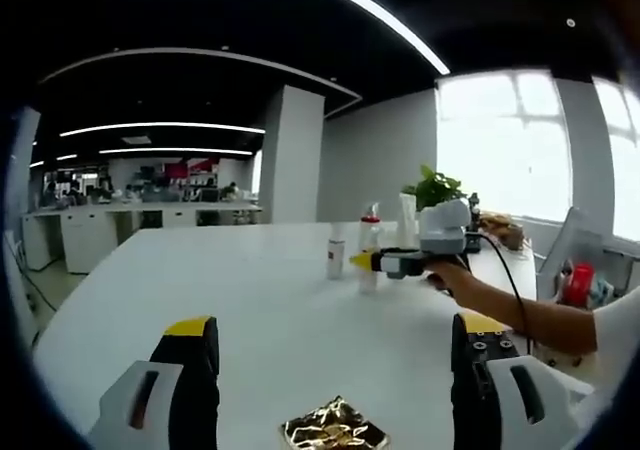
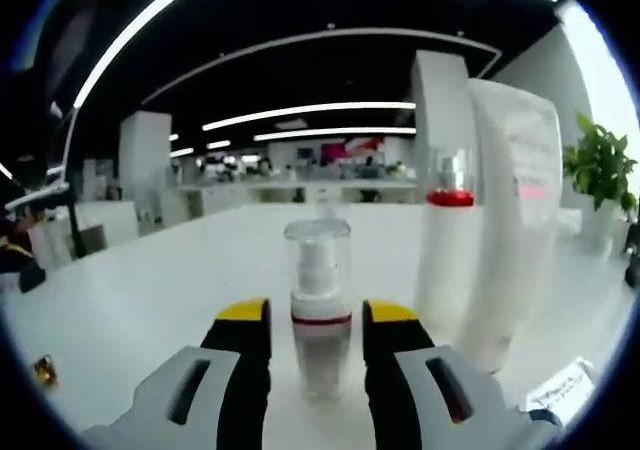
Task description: Arrange the skincare products in the storage area until every visible bottle or jar stands upright without overlapping.
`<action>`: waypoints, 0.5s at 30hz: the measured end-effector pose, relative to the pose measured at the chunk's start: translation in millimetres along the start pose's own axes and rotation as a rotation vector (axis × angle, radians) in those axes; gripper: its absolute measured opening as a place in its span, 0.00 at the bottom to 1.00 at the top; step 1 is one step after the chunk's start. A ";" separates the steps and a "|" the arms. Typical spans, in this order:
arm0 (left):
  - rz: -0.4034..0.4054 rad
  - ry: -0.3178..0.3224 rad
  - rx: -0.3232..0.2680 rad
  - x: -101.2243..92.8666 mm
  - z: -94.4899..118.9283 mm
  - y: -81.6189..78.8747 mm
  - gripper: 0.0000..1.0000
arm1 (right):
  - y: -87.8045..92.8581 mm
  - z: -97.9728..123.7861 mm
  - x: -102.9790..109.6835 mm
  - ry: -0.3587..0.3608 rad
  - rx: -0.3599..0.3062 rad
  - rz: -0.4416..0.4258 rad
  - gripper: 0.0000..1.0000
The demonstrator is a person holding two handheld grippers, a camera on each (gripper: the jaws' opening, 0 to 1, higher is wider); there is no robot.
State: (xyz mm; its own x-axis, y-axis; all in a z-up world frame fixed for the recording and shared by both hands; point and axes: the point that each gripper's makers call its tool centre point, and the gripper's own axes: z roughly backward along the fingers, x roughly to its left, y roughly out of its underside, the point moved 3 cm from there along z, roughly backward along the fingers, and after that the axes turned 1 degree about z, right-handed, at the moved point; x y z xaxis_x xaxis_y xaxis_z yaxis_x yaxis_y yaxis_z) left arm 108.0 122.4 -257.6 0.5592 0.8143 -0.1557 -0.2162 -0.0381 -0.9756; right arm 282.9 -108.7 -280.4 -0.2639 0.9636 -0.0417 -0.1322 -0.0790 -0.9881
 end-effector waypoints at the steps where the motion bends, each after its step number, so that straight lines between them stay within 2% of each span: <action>1: 0.001 0.000 -0.001 0.0 0.1 0.0 0.99 | -0.1 0.2 0.0 0.001 -0.001 0.000 0.36; 15: 0.005 -0.019 -0.009 3.0 5.7 -0.7 0.99 | -1.9 2.6 4.5 -0.021 -0.008 0.029 0.60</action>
State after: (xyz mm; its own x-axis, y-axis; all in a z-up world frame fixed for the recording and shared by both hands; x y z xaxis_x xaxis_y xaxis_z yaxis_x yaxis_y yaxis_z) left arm 105.3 128.2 -256.5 0.5430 0.8248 -0.1576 -0.2118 -0.0471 -0.9762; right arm 279.5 -104.8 -278.3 -0.2875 0.9554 -0.0674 -0.1168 -0.1048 -0.9876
